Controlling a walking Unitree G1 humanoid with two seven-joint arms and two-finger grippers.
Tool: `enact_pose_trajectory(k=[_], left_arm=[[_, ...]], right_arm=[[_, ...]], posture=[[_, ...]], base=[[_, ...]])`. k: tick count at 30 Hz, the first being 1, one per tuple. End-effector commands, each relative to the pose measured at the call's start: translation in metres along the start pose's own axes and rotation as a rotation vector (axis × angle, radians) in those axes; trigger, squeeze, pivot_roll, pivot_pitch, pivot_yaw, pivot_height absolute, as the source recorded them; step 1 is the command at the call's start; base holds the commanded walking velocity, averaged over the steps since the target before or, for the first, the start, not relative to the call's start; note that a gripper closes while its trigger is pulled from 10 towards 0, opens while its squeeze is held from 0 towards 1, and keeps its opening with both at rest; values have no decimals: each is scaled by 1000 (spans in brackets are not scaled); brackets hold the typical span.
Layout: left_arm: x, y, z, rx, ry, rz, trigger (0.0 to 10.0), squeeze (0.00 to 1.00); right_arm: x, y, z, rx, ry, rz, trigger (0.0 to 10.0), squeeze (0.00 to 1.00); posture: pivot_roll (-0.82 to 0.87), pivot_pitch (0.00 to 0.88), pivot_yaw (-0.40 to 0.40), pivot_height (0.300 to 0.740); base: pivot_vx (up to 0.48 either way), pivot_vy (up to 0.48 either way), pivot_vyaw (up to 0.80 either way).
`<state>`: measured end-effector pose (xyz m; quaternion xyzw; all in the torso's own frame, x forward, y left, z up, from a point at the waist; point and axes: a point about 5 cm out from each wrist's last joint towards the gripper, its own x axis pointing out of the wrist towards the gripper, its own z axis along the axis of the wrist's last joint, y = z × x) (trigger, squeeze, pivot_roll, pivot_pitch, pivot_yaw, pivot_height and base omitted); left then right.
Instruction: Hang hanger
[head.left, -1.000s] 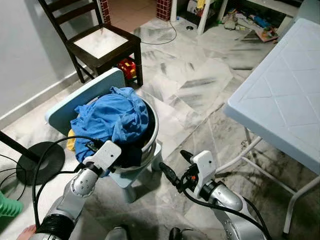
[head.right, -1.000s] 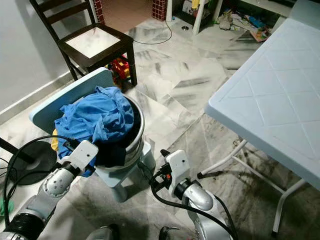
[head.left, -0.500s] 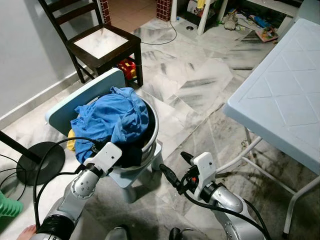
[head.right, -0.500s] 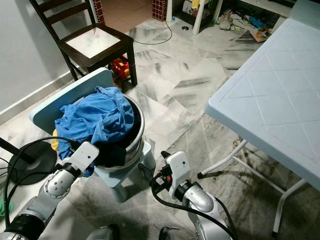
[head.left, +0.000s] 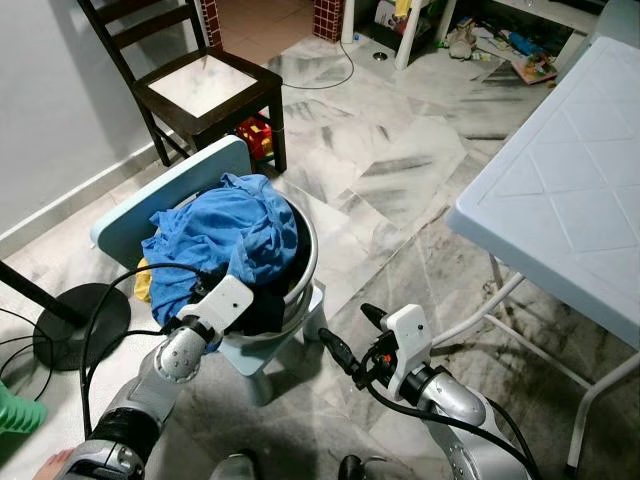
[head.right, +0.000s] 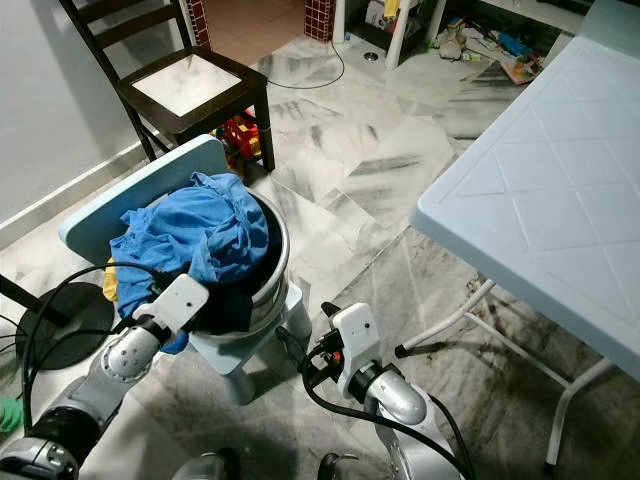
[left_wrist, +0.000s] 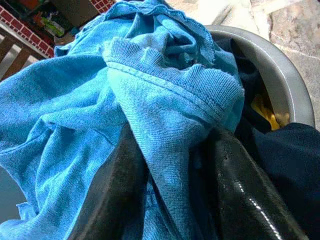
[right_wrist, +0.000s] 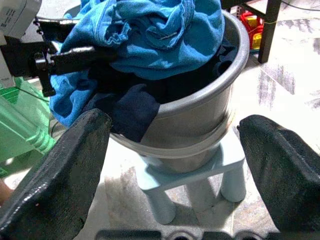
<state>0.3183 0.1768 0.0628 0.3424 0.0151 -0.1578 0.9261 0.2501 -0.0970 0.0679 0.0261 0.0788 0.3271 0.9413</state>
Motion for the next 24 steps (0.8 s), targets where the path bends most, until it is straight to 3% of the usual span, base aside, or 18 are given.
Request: enact_pose_trajectory(k=[1, 9, 16, 17, 18, 20, 24], left_arm=[[-1, -6, -3, 8, 8, -21, 0, 0], [-3, -7, -5, -1, 8, -28, 0, 0], [-4, 0, -1, -94, -19, 31, 0, 0], [-4, 2, -1, -126, -17, 49, 0, 0], [-3, 5, 1, -231, -4, 83, 0, 0], [-3, 9, 12, -223, -71, 30, 0, 0], [-5, 18, 15, -214, -89, -30, 0, 0]], right_arm=[[-2, 2, -2, 3, 7, -6, 10000, 0], [-3, 2, -2, 6, 2, -18, 10000, 0], [-1, -2, 0, -3, -5, -25, 10000, 0], [0, -3, 1, -5, -8, -29, 10000, 0], [2, -6, 3, -10, -15, -37, 10000, 0], [6, -9, 7, -17, -25, -38, 10000, 0], [9, -13, 11, -31, -29, -37, 10000, 0]], posture=[[64, 210, -11, 740], [57, 210, 5, 740], [71, 191, -6, 740], [71, 191, -6, 740], [81, 181, -19, 740], [90, 170, -22, 740], [102, 162, -35, 740]], base=[[0, 0, 0], [0, 0, 0], [0, 0, 0], [0, 0, 0], [0, 0, 0], [0, 0, 0], [0, 0, 0]])
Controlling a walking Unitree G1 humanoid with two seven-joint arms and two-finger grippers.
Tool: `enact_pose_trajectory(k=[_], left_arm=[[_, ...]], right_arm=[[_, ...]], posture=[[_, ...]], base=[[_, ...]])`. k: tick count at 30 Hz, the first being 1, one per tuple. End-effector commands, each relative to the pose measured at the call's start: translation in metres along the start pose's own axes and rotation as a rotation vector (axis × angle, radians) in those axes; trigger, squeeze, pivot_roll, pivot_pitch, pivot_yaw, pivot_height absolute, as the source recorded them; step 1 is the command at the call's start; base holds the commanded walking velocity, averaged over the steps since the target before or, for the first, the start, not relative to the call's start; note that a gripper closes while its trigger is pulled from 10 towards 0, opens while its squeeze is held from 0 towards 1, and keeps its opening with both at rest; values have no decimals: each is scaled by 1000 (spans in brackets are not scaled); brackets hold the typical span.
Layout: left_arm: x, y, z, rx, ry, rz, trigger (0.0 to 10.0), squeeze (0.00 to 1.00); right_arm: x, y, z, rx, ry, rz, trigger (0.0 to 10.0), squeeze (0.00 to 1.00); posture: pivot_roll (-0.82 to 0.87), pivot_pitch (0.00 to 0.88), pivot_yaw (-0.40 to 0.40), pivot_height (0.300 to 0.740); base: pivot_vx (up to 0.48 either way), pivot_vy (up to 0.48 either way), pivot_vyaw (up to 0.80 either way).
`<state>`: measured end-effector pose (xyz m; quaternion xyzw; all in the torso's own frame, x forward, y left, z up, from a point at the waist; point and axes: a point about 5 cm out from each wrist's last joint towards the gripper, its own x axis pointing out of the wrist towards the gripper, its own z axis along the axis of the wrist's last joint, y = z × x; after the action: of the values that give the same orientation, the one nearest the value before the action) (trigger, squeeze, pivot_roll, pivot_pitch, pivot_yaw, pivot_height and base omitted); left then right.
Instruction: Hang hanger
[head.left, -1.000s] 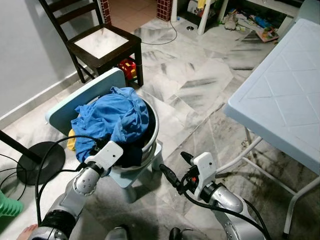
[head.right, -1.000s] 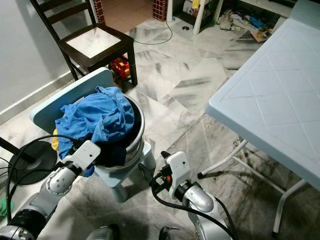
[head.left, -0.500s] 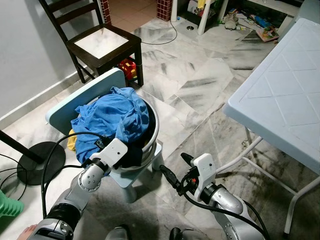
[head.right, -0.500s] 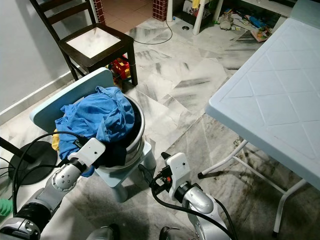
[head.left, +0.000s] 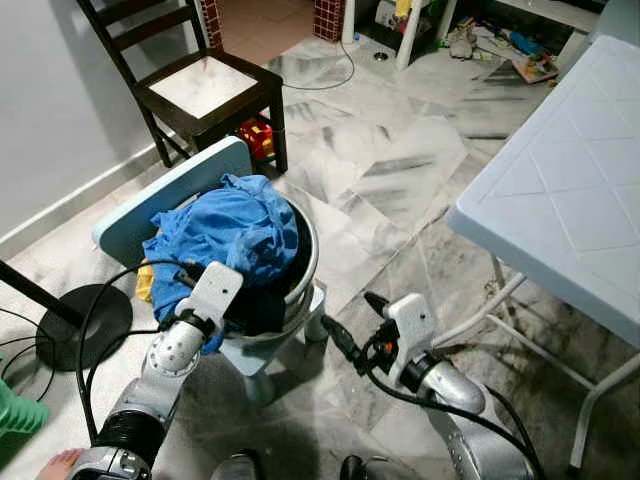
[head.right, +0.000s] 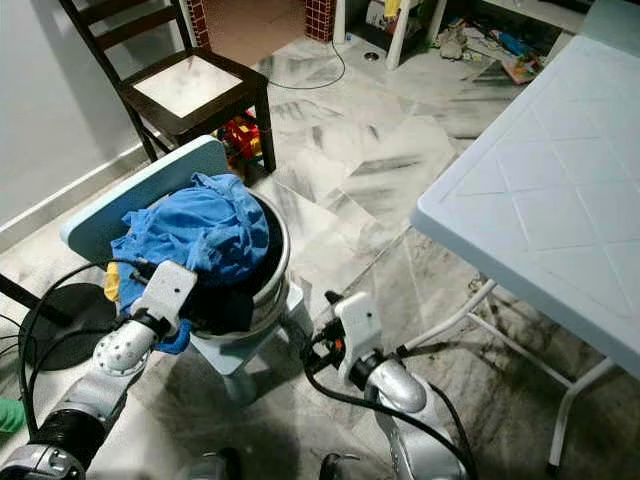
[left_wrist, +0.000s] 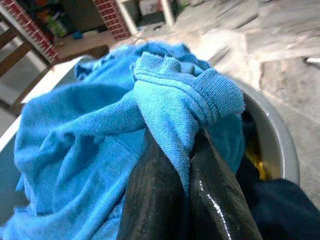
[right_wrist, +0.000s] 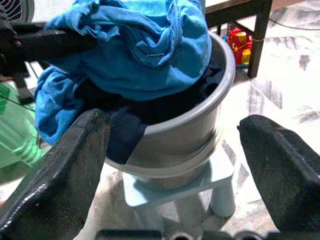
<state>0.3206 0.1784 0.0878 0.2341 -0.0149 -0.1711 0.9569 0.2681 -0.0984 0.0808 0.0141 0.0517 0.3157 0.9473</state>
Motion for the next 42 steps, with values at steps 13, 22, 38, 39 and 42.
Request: enact_pose_trajectory(k=[13, 22, 38, 39, 42], left_arm=[[-18, -20, 50, -339, -178, -166, 0, 0], [-42, -16, 44, -466, -173, 26, 0, 0], [-38, -51, 52, -473, -115, -85, 10000, 0], [-38, -51, 52, -473, -115, -85, 10000, 0], [-29, -51, 56, -474, -118, -113, 10000, 0]], right_arm=[[0, -15, 7, -2, -44, -96, 10000, 0], [-15, -51, 22, 56, -143, -383, 10000, 0], [-29, -72, 24, 106, -146, -563, 10000, 0], [-29, -72, 24, 106, -146, -563, 10000, 0], [-30, -75, 22, 107, -143, -589, 10000, 0]], posture=[[93, 131, -29, 740], [96, 129, -33, 740], [78, 90, -18, 740], [78, 90, -18, 740], [64, 70, -5, 740]], base=[[0, 0, 0], [0, 0, 0], [0, 0, -27], [0, 0, -431], [0, 0, -800]])
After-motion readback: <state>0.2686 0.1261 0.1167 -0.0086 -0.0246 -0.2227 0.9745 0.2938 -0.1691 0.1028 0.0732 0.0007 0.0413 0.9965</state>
